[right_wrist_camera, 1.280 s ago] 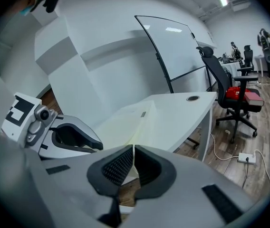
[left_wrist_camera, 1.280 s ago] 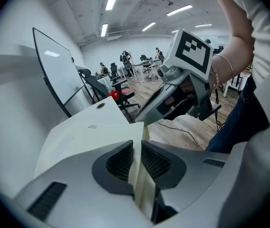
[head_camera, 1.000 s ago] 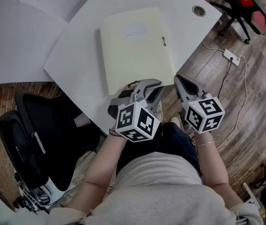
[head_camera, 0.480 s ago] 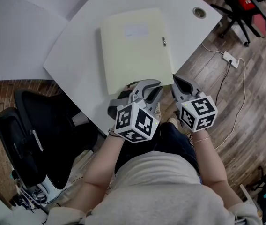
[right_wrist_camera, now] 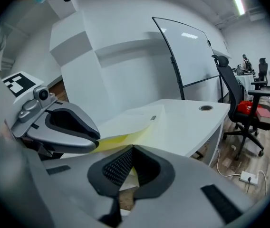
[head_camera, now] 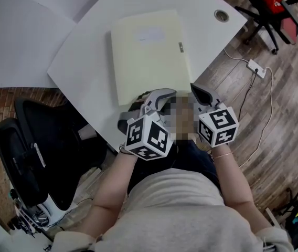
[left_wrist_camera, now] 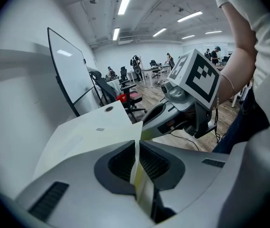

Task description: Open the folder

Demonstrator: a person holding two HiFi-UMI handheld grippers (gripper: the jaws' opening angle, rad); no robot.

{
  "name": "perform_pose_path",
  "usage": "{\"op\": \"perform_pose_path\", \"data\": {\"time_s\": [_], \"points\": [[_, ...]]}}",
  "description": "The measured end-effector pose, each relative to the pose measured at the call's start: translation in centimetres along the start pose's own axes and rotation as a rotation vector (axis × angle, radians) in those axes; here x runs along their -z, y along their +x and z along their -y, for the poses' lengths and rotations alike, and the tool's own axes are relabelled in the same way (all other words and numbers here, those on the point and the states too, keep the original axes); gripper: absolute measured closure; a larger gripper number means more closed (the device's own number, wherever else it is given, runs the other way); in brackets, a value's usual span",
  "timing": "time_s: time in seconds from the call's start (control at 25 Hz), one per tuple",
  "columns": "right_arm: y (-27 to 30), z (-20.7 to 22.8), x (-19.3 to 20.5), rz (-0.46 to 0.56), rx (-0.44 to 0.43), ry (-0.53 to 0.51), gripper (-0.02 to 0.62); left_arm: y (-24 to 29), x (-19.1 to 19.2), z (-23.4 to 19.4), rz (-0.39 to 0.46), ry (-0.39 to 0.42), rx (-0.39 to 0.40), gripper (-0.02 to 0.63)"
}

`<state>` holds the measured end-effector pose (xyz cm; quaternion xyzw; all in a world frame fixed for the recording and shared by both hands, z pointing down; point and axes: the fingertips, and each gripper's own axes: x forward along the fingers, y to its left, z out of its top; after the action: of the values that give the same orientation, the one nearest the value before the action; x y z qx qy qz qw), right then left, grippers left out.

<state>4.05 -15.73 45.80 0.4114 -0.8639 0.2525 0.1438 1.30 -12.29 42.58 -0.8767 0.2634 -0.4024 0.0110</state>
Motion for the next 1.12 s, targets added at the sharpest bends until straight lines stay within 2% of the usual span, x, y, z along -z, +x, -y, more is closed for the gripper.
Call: {"op": "perform_pose_path", "data": {"time_s": [0.56,0.8,1.12], "points": [[0.0,-0.1,0.1,-0.025,-0.028,-0.024,0.575,-0.8,-0.4,-0.5,0.028,-0.067,-0.025,0.572],[0.0,-0.1,0.1,-0.032,-0.042,-0.015,0.575,-1.1,-0.5,-0.6,0.022,-0.055,-0.029,0.574],[0.0,-0.1,0.1,-0.056,-0.051,-0.016,0.575,-1.4,-0.6,-0.8,0.037,-0.078,-0.038,0.574]]}}
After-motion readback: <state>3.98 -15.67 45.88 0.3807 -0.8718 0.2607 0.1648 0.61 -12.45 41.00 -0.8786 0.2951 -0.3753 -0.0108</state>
